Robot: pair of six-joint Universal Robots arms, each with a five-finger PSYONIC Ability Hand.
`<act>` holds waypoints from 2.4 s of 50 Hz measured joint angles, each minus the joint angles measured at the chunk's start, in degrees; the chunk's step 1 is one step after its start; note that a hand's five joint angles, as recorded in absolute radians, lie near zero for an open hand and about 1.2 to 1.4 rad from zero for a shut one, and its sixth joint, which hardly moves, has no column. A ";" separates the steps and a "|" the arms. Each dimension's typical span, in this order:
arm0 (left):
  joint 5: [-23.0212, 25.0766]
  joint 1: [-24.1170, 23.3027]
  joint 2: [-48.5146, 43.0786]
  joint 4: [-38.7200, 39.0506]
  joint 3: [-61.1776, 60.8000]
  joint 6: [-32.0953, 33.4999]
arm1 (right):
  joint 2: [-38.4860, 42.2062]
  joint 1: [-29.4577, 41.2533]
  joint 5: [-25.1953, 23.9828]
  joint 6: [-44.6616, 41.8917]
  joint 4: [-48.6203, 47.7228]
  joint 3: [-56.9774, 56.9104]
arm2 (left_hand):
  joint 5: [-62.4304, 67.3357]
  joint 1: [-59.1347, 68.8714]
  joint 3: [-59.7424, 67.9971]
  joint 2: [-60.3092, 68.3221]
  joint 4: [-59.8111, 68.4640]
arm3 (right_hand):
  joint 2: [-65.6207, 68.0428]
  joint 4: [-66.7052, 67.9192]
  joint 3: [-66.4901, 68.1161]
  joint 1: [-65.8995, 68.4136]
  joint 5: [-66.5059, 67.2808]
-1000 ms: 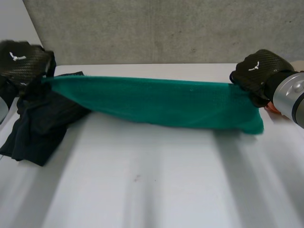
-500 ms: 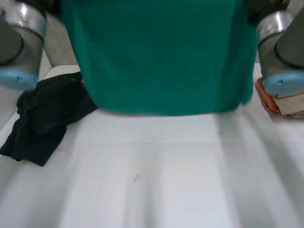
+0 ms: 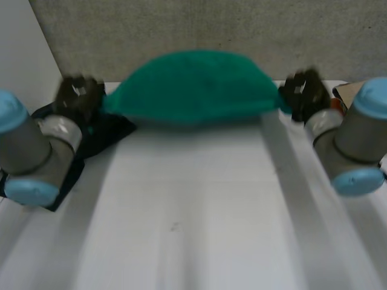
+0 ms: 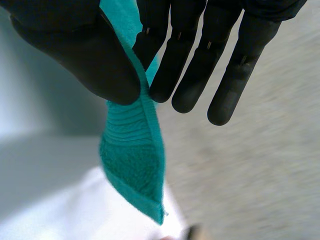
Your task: Fold the laundry.
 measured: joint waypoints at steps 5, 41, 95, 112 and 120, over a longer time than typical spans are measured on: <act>1.11 -0.48 -2.81 2.62 -7.10 2.75 | 2.84 0.49 0.10 0.14 2.78 4.70 | 0.00 0.00 0.00 0.00 0.00 | 0.00 0.00 0.00 0.00 -0.04; 0.59 1.87 1.39 2.42 -8.43 -2.64 | 6.30 -11.79 -8.79 21.99 21.15 -1.39 | 0.00 0.00 0.00 0.00 0.00 | -33.72 -35.10 -34.53 -29.61 -37.19; 0.62 2.22 1.56 1.73 -8.21 -2.58 | 15.66 -9.94 -8.87 9.81 17.06 -12.44 | 0.00 0.00 0.00 0.00 0.00 | -25.67 -27.06 -26.21 -21.82 -28.04; 1.02 2.89 7.62 -10.23 -11.89 -0.12 | 5.74 -11.91 -8.25 4.02 23.04 -4.55 | 0.00 0.00 0.00 0.00 0.00 | 0.11 -0.21 -0.22 1.04 -3.03; 2.86 5.49 16.49 -27.27 -18.92 10.67 | -6.79 -16.44 -6.25 -14.43 39.37 8.73 | 0.00 0.00 0.00 0.00 0.00 | 0.11 -0.21 -0.22 1.03 -3.02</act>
